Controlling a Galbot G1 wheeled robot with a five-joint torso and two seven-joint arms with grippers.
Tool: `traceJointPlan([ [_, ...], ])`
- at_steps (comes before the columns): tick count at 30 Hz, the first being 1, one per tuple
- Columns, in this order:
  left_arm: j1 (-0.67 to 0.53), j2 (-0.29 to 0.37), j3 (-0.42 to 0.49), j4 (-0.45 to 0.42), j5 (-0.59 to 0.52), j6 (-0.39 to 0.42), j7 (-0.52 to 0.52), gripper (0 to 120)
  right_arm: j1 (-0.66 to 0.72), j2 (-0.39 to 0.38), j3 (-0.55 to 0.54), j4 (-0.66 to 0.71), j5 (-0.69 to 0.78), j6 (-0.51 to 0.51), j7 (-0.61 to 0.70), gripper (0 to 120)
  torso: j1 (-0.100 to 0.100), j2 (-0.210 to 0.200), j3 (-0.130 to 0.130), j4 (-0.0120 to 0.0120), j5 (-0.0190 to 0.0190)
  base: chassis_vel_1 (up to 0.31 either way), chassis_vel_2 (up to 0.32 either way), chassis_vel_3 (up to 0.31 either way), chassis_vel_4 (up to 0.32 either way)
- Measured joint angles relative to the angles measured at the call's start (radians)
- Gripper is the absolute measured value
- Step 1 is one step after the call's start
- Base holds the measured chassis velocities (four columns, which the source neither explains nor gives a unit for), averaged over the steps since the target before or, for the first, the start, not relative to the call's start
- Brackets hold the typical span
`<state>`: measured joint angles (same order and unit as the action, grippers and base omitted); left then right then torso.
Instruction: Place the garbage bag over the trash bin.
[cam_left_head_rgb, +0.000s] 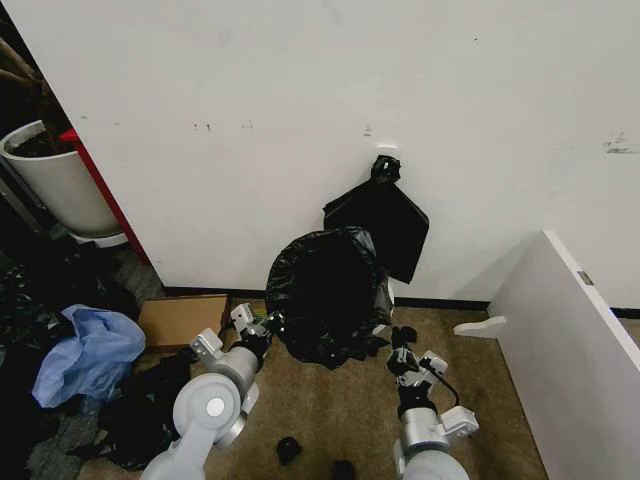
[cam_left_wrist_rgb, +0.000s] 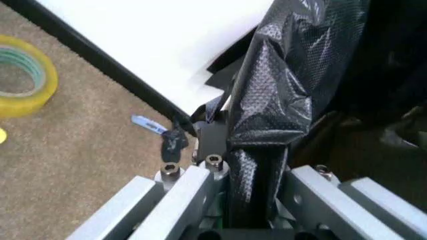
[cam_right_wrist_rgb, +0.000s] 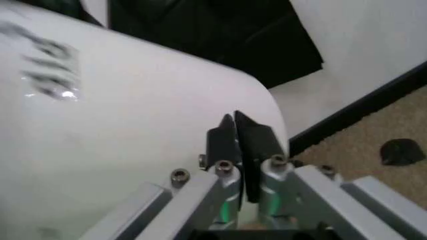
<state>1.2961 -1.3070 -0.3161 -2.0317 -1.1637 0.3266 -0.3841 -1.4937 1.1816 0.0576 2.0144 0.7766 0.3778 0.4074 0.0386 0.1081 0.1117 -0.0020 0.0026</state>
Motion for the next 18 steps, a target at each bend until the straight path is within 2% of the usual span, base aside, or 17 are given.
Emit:
traceJointPlan([
  [3,-0.008,0.0,0.002,0.016,0.0,-0.009,0.004,0,-0.008,-0.003,0.001,0.036,0.023,-0.029,0.014,14,0.0,0.0,0.0,0.0,-0.0002,0.0,0.0,0.0,0.0],
  [5,-0.017,0.007,0.003,0.032,-0.003,-0.02,0.013,0,-0.012,0.004,0.005,0.066,0.054,-0.071,0.076,25,0.0,0.0,0.0,0.0,-0.0001,0.0,0.0,0.0,0.0],
  [11,-0.034,0.031,0.021,0.086,-0.003,-0.062,0.053,0,-0.037,0.011,0.038,0.125,0.12,-0.1,0.124,41,0.0,0.0,0.0,0.0,0.0,0.0,0.0,0.0,0.0],
  [12,-0.041,0.042,0.038,0.115,-0.003,-0.09,0.068,0,-0.045,0.011,0.052,0.148,0.157,-0.089,0.107,49,0.0,0.0,0.0,-0.0004,-0.0002,0.0,0.0,0.0,0.0],
  [15,-0.044,0.054,0.055,0.146,-0.003,-0.116,0.099,0,-0.047,0.012,0.069,0.175,0.211,-0.061,0.066,57,0.0,0.0,0.0,0.0002,-0.0002,0.0,0.0,0.0,0.0],
  [17,-0.049,0.063,0.064,0.165,-0.001,-0.132,0.127,0,-0.045,0.017,0.081,0.179,0.235,-0.02,0.016,64,0.0,0.0,0.0,0.0,-0.0002,0.0,0.0,0.0,0.0],
  [18,-0.053,0.071,0.069,0.182,0.003,-0.152,0.159,0,-0.037,0.026,0.097,0.177,0.242,0.036,-0.036,72,0.0,0.0,0.0,-0.0001,0.0,0.0,0.0,0.0,0.0],
])
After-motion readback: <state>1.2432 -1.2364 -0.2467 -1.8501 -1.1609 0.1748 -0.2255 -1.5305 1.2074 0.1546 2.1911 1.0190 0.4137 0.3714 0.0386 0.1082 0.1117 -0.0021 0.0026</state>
